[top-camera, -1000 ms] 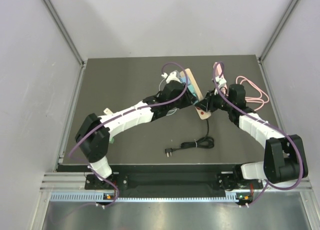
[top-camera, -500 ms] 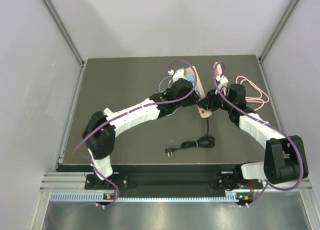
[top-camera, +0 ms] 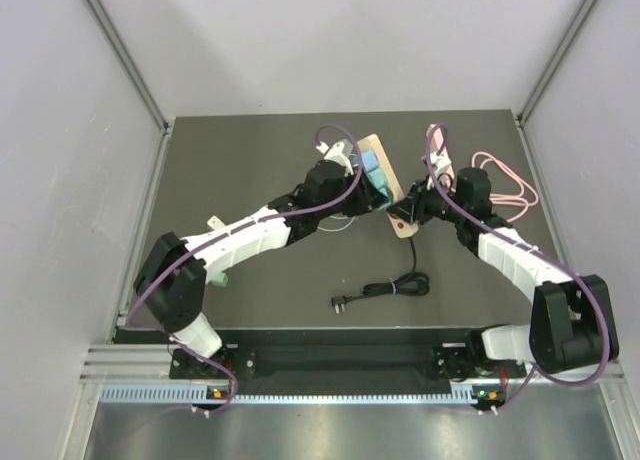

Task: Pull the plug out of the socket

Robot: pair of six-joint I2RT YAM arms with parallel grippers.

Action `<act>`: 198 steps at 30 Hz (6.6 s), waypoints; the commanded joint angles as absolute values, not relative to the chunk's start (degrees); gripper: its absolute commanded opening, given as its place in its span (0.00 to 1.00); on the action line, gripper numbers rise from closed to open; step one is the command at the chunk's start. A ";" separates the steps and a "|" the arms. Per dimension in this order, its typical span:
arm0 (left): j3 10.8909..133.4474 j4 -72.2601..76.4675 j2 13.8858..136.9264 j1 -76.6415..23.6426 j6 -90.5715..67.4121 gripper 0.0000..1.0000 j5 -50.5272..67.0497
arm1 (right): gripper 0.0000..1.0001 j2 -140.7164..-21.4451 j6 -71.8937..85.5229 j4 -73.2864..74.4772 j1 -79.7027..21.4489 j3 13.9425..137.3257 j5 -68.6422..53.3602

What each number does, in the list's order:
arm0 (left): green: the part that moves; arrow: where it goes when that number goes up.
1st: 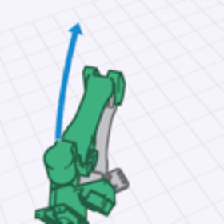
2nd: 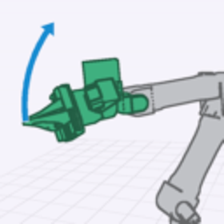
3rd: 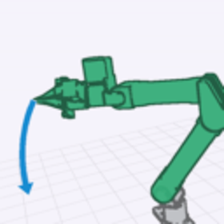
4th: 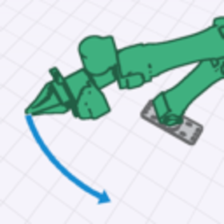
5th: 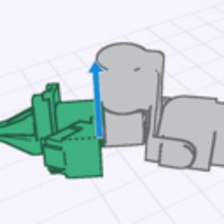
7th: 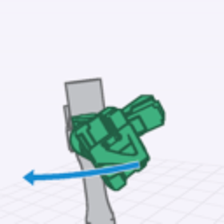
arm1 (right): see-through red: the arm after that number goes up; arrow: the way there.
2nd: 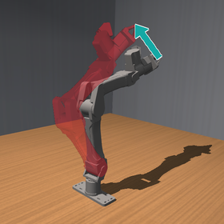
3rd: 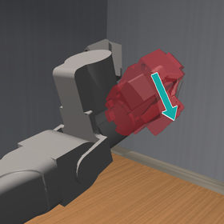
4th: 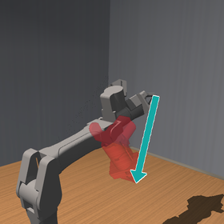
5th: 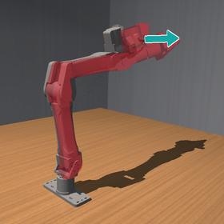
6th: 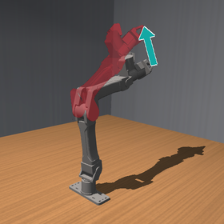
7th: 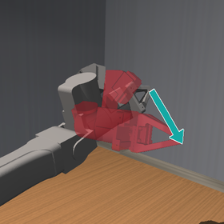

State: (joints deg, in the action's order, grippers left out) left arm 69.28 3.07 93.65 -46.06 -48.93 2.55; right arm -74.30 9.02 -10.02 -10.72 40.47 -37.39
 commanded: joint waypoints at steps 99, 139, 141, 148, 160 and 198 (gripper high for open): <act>35.85 35.33 72.31 -34.79 -62.14 0.95 13.29 | 0.00 -77.61 1.84 -10.99 -1.93 41.57 -45.88; 72.16 16.52 107.75 -49.22 -72.69 0.66 -19.42 | 0.00 -74.62 2.72 -13.01 -3.60 40.52 -44.47; 72.68 16.70 108.02 -49.22 -72.34 0.66 -20.12 | 0.00 -74.62 2.72 -13.01 -3.60 40.43 -44.56; 73.39 18.89 109.16 -49.22 -71.63 0.61 -20.74 | 0.00 -75.15 3.25 -13.09 -3.69 40.60 -45.00; 72.07 25.30 109.69 -49.31 -69.79 0.27 -19.07 | 0.00 -76.38 4.04 -13.18 -3.60 40.78 -45.53; 69.43 41.67 107.31 -49.21 -55.81 0.00 2.38 | 0.00 -82.10 7.82 -8.96 -4.39 44.21 -42.55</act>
State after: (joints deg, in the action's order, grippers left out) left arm 66.02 35.90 109.45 -47.44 -59.18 -0.80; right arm -83.66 6.22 -7.46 -3.92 41.82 -45.43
